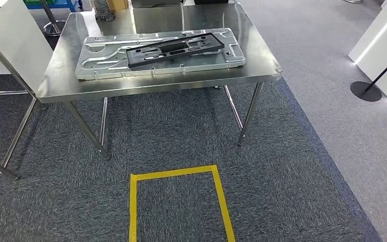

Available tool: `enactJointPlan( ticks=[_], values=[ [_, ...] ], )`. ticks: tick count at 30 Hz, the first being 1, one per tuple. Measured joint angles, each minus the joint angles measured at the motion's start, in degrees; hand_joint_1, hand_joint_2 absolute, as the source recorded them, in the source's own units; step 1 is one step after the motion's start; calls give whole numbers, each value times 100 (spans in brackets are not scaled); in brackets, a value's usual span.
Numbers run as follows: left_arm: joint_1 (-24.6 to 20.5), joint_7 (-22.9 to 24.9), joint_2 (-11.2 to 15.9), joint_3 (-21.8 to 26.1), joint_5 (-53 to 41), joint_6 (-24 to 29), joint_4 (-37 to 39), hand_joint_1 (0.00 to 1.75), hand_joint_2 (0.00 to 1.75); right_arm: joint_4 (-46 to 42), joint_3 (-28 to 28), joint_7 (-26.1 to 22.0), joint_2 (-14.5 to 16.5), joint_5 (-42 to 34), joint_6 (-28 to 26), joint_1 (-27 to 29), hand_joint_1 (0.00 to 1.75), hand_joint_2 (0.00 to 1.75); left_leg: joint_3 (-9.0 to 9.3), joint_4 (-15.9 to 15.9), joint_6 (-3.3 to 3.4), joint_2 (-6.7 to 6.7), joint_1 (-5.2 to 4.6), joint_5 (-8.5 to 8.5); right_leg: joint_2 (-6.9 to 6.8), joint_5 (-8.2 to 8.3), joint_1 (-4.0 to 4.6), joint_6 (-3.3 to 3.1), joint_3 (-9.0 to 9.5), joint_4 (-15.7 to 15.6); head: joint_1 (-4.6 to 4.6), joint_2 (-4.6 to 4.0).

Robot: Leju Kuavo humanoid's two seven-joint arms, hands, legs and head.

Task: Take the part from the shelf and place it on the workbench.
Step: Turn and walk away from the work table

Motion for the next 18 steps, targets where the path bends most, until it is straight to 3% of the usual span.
enactJointPlan(
  ticks=[2,3,4,5,6,7,9,10,11,13,14,15,18],
  values=[
    [-4,-3,-1,-16,2,-6,0,0,0,2,0,-25,0,-2,-11,2,0,0,-179,8,44,9,-9,144,12,-631,-27,57,-161,671,0,0],
    [-3,-3,-1,-22,2,-7,0,0,0,2,0,-30,1,-2,-13,2,0,0,-274,21,42,11,-15,211,13,-818,-37,82,-213,1036,0,0],
    [-3,-3,-1,-25,3,-7,0,0,0,2,0,-32,0,-2,-15,0,0,0,-370,42,36,14,-20,274,13,-852,-43,98,-209,1292,0,0],
    [-4,-3,-1,-27,3,-8,0,0,0,2,0,-33,-1,-2,-15,0,0,0,-469,70,26,16,-22,332,13,-760,-47,106,-126,1383,0,0],
    [-4,-3,-2,-28,3,-8,0,0,0,2,0,-35,-2,-2,-16,-1,0,0,-568,104,12,17,-22,386,13,-600,-49,103,51,1277,0,0],
    [-4,-3,-4,-29,4,-8,0,0,0,2,0,-44,-2,-2,-17,-5,0,0,-659,144,-5,16,-21,435,14,-467,-48,87,348,945,0,0],
    [-5,-5,-10,-31,9,-8,0,0,0,1,1,-69,-3,2,-21,-23,0,0,-802,223,-50,12,-37,517,17,-477,-26,21,1005,36,0,0],
    [-7,-8,-13,-31,13,-8,0,0,0,1,2,-81,-3,5,-23,-31,0,0,-845,248,-80,12,-44,562,18,-548,-9,-23,1221,-307,-1,0],
    [-7,-10,-14,-31,16,-8,0,0,0,2,3,-86,-3,9,-25,-36,0,0,-871,256,-114,14,-46,608,19,-604,9,-68,1302,-475,-1,0],
    [-2,-8,-13,-30,17,0,0,0,0,5,4,-85,0,15,-24,-33,0,0,-912,257,-182,10,-36,670,10,-556,1,-165,1248,-527,-1,0],
    [5,-3,-11,-30,16,12,0,0,0,7,5,-78,2,21,-16,-32,0,0,-956,317,-214,-2,-29,595,2,-505,-8,-216,1199,-537,0,0],
    [11,5,-10,-30,15,27,0,0,0,9,6,-61,4,33,1,-29,0,0,-1026,479,-243,-15,-22,415,-6,-449,-20,-259,1142,-552,0,0],
    [21,32,-11,-30,9,61,0,0,0,13,27,1,6,70,77,-16,0,0,-1331,1505,-317,-31,17,-335,-19,-284,-9,-312,944,-549,0,0]
  ],
)
